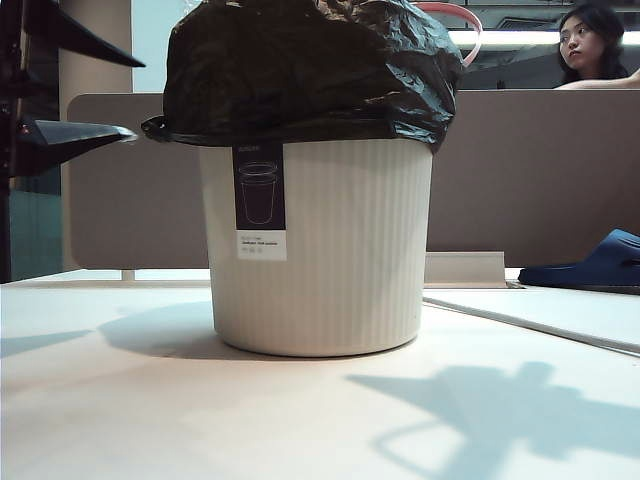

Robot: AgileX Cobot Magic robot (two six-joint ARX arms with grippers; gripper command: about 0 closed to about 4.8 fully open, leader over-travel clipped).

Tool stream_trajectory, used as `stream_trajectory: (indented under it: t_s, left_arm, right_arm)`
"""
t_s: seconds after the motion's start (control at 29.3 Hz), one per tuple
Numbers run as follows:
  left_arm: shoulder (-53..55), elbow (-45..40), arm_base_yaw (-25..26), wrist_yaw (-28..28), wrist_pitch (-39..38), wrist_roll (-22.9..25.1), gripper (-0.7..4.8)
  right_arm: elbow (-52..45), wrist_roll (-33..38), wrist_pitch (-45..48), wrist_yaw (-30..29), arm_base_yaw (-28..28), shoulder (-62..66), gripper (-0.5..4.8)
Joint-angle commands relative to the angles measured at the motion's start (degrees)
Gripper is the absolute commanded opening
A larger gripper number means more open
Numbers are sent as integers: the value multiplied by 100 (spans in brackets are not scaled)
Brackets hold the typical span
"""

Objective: Open the ring lid of the trash can, pull out the black garbage bag inside, and place it on the table.

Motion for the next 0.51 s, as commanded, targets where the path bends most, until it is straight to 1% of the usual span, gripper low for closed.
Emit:
stream_trajectory:
  t_s: [0.03, 0.24, 0.51]
  left_arm:
    - [-13, 33, -7, -17, 94, 50, 318]
    - [-11, 44, -151, -72, 85, 153, 318]
    - [-11, 46, -352, -297, 85, 155, 318]
  right_arm:
    - [26, -9, 107, 72, 4, -9, -4]
    - [26, -7, 227, 74, 2, -2, -4]
    - [26, -4, 271, 70, 2, 17, -4]
